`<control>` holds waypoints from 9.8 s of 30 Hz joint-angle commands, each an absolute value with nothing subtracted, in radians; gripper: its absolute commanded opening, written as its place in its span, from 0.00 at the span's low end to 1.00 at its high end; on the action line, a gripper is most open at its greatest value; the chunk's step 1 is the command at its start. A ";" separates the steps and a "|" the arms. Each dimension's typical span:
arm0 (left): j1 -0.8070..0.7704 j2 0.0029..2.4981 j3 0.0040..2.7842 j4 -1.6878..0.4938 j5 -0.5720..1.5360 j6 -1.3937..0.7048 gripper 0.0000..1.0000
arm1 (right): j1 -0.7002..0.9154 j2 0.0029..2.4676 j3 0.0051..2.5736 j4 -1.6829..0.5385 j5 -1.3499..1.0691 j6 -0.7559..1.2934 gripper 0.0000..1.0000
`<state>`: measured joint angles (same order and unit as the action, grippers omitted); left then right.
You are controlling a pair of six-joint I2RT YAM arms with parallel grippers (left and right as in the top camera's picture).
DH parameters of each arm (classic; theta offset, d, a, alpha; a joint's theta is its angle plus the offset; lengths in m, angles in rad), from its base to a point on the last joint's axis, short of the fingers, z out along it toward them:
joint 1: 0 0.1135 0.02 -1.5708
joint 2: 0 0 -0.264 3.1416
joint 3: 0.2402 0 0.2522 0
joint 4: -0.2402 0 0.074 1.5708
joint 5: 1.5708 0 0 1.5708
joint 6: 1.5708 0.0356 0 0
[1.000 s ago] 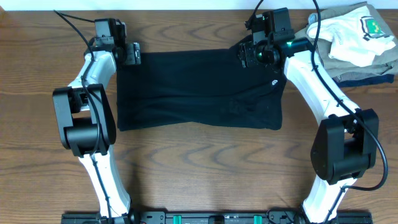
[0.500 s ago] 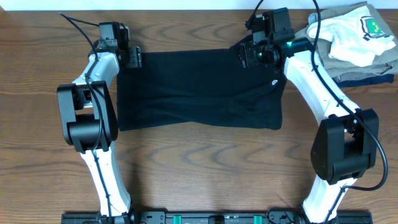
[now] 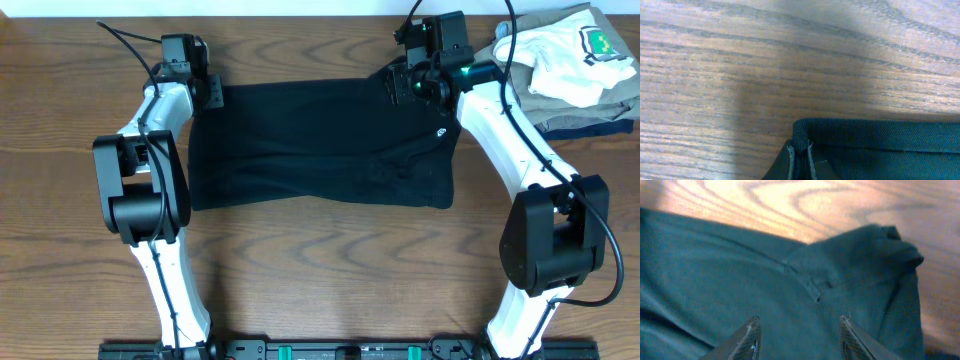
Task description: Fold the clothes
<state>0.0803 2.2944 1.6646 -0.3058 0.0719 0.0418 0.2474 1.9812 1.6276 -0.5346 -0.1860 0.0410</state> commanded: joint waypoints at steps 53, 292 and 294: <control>0.082 2.201 1.667 -0.430 0.059 -0.012 0.06 | 0.266 2.313 1.635 -0.228 -0.096 0.502 0.01; 0.339 1.662 1.156 -0.653 0.382 -0.029 0.06 | 0.043 1.889 1.776 -1.196 -0.176 0.066 0.79; 0.282 1.642 1.156 -0.652 0.385 -0.040 0.06 | 0.043 1.889 1.776 -1.195 -0.177 0.066 0.79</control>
